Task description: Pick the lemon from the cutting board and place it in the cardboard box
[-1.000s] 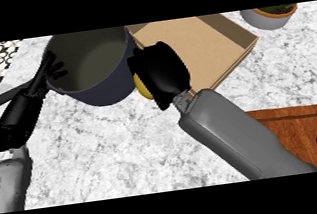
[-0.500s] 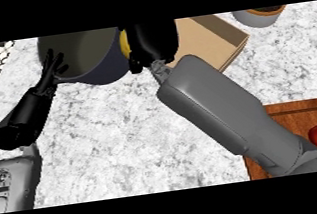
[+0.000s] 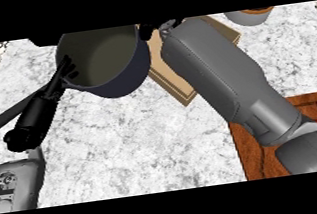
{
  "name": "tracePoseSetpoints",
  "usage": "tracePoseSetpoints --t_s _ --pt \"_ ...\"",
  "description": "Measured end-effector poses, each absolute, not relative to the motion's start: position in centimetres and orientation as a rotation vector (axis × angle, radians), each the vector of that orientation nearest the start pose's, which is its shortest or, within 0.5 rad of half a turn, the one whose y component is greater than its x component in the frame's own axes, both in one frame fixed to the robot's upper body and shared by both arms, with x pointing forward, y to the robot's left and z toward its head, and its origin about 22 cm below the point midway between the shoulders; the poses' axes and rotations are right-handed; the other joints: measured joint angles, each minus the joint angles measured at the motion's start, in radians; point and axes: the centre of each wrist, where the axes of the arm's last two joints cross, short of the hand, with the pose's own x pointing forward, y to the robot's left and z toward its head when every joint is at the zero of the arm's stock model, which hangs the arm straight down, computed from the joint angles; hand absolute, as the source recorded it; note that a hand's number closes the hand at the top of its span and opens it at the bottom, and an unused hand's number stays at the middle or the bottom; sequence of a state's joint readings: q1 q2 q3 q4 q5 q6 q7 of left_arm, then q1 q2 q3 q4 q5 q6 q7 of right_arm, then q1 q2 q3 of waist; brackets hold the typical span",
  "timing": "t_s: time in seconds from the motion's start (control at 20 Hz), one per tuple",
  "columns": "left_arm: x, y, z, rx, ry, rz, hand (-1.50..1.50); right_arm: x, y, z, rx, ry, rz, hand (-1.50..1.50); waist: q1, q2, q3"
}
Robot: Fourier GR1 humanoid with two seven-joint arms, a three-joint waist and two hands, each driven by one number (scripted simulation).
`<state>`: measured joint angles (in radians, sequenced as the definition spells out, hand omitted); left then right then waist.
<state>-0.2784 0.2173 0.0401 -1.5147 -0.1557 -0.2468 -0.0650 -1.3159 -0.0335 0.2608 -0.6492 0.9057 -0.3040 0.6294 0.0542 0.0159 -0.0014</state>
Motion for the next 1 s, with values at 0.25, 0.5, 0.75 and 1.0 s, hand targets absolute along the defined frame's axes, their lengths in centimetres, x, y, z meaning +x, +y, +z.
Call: tracePoseSetpoints --t_s 0.25,0.5,0.75,1.0 --pt "30.2 25.6 7.2 0.067 -1.773 -0.561 0.0 45.1 -5.3 19.5 -1.078 -1.38 0.872 1.5 -0.002 0.002 0.0" --pt "30.1 25.4 6.9 0.061 -1.768 -0.565 0.0 46.6 -8.8 18.0 -0.988 -1.248 0.98 1.5 -0.003 0.004 0.001" --pt "29.9 25.5 6.8 0.064 -1.774 -0.566 0.0 47.4 -11.7 17.1 -0.913 -1.101 1.072 -1.5 -0.004 0.004 0.001" --pt "29.7 25.6 7.0 0.062 -1.779 -0.566 0.0 47.6 -13.0 16.2 -0.763 -1.12 1.147 -1.5 0.0 0.005 0.001"
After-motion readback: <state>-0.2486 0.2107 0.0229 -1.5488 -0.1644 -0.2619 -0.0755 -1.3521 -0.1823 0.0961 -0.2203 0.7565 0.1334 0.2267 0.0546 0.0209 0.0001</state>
